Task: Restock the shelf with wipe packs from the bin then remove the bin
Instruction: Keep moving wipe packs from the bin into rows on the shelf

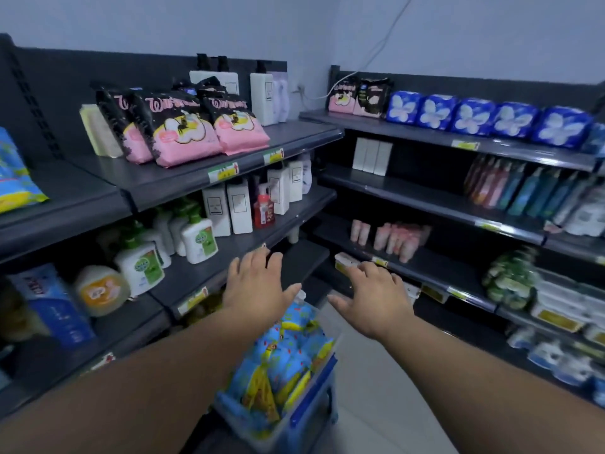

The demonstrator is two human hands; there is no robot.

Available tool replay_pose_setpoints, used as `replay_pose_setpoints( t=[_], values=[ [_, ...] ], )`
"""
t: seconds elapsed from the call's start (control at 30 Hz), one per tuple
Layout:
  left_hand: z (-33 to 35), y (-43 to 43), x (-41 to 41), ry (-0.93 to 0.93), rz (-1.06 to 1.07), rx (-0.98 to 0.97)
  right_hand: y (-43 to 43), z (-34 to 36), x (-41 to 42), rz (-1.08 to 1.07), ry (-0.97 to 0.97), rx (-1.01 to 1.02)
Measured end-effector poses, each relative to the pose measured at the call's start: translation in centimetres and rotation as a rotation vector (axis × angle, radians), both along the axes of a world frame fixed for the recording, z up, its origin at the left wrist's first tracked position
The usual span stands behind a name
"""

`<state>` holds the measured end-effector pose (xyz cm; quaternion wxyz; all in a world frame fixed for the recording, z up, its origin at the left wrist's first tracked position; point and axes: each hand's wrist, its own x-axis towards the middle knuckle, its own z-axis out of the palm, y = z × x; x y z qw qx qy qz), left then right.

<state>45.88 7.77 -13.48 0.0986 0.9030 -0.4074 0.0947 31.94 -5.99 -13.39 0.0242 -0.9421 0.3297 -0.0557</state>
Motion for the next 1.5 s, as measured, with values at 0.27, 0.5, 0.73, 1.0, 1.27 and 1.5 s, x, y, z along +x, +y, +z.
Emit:
replay_pose_setpoints(
  t=[0.27, 0.5, 0.73, 1.0, 1.27, 1.5],
  values=[
    [-6.1, -3.9, -2.9, 0.032, 0.130, -0.019, -6.6, -5.0, -4.4, 0.041, 0.105, 0.118],
    [-12.8, -2.8, -0.1, 0.152, 0.216, 0.095, -7.1, -11.9, -2.0, 0.077, 0.154, 0.246],
    [-22.5, -0.8, 5.3, 0.288, 0.232, 0.318, -5.2, -21.1, 3.3, 0.119, 0.244, 0.332],
    [-31.1, -0.9, 11.1, 0.457, 0.081, 0.560, -3.5, -30.1, 9.0, 0.108, 0.273, 0.424],
    [-35.0, -2.0, 14.6, 0.506, -0.195, 0.648, -3.1, -33.6, 12.4, 0.086, 0.272, 0.481],
    [-33.6, -0.9, 18.0, 0.662, -0.207, 0.423, -2.6, -33.7, 15.9, 0.089, 0.272, 0.545]
  ],
)
